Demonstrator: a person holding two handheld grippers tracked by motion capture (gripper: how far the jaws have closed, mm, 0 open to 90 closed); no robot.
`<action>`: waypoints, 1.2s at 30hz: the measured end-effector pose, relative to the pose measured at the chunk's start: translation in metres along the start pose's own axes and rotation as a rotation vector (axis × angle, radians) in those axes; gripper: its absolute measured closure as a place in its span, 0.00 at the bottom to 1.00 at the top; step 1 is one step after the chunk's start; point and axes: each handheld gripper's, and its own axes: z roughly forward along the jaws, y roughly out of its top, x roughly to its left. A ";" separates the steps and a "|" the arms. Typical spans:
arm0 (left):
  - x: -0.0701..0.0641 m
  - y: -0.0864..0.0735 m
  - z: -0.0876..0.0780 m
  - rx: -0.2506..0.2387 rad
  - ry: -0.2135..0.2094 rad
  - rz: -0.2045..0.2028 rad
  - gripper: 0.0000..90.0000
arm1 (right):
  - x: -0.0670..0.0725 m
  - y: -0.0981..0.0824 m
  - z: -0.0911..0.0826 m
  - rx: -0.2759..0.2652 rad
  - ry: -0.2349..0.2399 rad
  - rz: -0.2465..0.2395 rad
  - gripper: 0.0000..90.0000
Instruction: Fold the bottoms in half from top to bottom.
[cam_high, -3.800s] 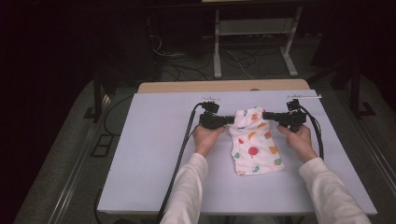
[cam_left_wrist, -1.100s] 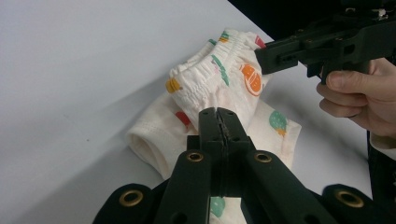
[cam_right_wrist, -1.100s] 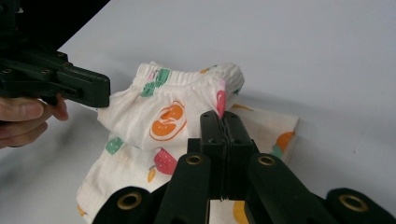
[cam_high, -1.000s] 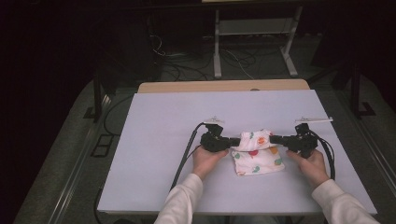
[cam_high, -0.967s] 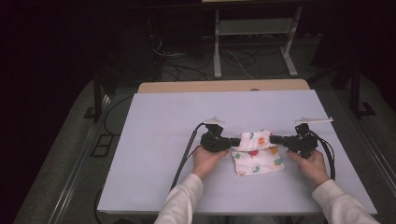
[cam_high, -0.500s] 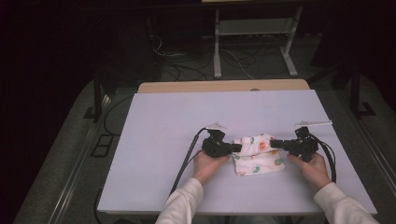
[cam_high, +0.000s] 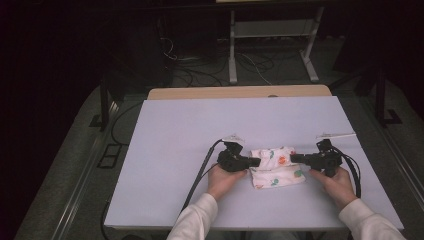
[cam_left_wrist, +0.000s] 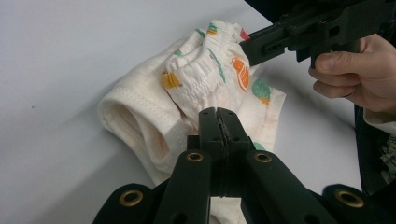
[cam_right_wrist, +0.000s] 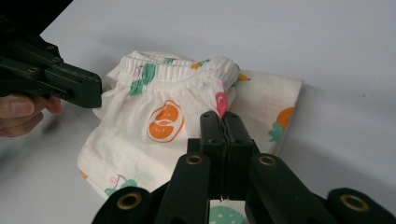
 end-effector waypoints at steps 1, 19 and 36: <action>0.000 0.000 0.000 0.001 0.001 0.001 0.98 | 0.000 0.000 0.000 0.002 0.001 0.001 0.96; 0.000 -0.001 0.003 0.019 0.005 0.019 0.98 | 0.003 0.002 -0.005 0.012 0.041 0.008 0.68; -0.001 -0.001 0.003 0.020 0.007 0.024 0.98 | 0.014 0.046 -0.005 -0.028 0.081 -0.037 0.93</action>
